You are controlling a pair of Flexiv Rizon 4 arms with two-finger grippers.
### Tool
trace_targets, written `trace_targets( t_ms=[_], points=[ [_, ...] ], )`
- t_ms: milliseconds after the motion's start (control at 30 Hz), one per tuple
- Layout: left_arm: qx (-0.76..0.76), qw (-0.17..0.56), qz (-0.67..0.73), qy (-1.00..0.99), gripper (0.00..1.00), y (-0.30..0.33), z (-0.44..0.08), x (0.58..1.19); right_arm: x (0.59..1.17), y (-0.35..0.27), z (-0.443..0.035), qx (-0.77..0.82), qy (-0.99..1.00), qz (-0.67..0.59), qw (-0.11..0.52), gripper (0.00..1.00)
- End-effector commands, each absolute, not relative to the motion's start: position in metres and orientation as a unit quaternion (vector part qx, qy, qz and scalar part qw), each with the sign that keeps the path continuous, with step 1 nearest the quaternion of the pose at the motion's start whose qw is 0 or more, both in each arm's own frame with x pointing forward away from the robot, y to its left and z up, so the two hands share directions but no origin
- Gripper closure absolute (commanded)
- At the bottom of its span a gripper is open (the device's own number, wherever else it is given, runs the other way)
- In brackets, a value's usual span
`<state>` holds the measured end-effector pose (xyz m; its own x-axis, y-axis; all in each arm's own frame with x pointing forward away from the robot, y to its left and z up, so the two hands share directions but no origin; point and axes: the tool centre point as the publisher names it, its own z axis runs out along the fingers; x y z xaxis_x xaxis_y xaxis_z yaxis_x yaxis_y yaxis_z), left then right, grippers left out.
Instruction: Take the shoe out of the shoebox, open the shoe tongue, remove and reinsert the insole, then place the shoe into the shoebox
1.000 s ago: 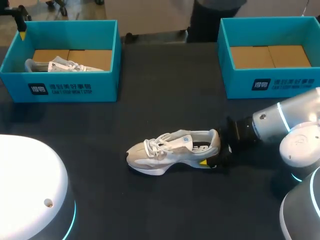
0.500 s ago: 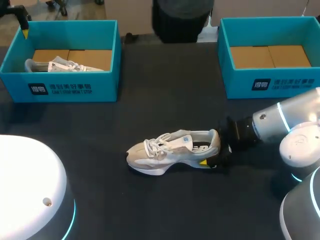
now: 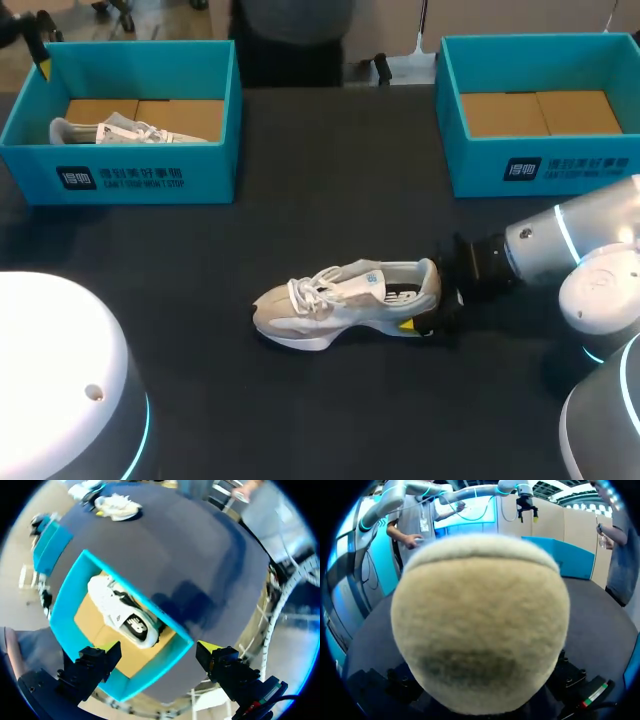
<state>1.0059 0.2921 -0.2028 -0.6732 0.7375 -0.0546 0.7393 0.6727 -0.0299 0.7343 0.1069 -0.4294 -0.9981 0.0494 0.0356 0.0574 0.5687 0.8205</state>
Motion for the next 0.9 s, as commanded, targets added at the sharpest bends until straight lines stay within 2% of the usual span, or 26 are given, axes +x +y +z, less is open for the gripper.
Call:
trace_targets(
  t_ms=[33, 367, 533, 567, 600, 700, 800, 900],
  points=[
    [0.084, 0.056, -0.024, 0.995, 0.0, 0.291, -0.204, 1.001, 0.737, 0.109, -0.432, -0.031, -0.887, -0.461, 0.004, 1.0],
    [0.084, 0.056, -0.024, 0.995, 0.0, 0.291, -0.204, 1.001, 0.737, 0.109, -0.432, -0.031, -0.887, -0.461, 0.004, 1.0],
    [-0.123, 0.073, 0.042, 0.989, 0.0, 0.269, -0.2, 0.987, 0.737, 0.109, -0.432, -0.031, -0.887, -0.461, 0.004, 1.0],
    [-0.164, 0.038, 0.018, 0.986, 0.0, 0.269, -0.197, 0.982, 0.737, 0.109, -0.432, -0.031, -0.887, -0.461, 0.004, 1.0],
    [-0.225, 0.052, 0.051, 0.972, 0.0, 0.269, -0.195, 0.98, 0.737, 0.109, -0.432, -0.031, -0.887, -0.461, 0.004, 1.0],
    [-0.348, 0.019, 0.035, 0.937, 0.0, 0.268, -0.193, 0.973, 0.737, 0.109, -0.432, -0.031, -0.887, -0.461, 0.004, 1.0],
    [-0.429, 0.015, 0.002, 0.903, 0.0, 0.267, -0.192, 0.966, 0.737, 0.109, -0.432, -0.031, -0.887, -0.461, 0.004, 1.0],
    [-0.441, 0.026, -0.002, 0.897, 0.0, 0.266, -0.191, 0.963, 0.737, 0.109, -0.432, -0.031, -0.887, -0.461, 0.004, 1.0]
  ],
)
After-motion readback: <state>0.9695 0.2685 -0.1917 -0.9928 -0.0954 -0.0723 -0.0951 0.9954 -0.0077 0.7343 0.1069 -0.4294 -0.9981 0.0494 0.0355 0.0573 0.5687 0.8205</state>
